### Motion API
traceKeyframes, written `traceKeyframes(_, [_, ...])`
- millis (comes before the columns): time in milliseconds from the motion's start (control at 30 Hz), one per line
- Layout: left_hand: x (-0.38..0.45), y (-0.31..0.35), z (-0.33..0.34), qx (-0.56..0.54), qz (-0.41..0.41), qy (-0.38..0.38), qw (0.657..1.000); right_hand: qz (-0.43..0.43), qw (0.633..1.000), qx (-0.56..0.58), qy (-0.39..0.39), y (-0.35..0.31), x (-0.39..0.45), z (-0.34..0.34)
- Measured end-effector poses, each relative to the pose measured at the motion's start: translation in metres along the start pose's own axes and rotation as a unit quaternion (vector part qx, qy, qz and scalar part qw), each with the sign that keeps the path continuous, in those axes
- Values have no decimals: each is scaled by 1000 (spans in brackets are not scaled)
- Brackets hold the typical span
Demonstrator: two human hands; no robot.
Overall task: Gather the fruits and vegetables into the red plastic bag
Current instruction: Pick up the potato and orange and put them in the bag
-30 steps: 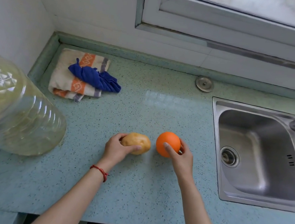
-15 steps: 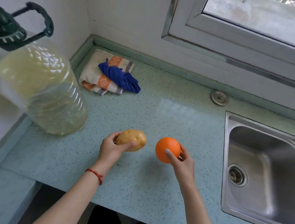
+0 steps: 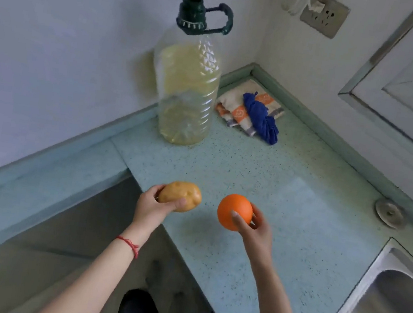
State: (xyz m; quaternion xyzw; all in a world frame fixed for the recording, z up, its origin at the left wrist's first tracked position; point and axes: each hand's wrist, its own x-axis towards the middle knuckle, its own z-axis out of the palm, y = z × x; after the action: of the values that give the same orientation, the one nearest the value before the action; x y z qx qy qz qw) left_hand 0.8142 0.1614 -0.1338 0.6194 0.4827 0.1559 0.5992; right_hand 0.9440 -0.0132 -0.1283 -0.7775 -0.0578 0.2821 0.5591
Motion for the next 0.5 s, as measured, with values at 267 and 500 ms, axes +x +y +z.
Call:
traceKeyframes(267, [-47, -31, -77, -62, -23, 141, 988, -57, 986, -69, -144, -14, -20, 66])
traceKeyframes(500, [-88, -65, -153, -124, -50, 260, 956, -90, 953, -113, -268, -27, -52, 148])
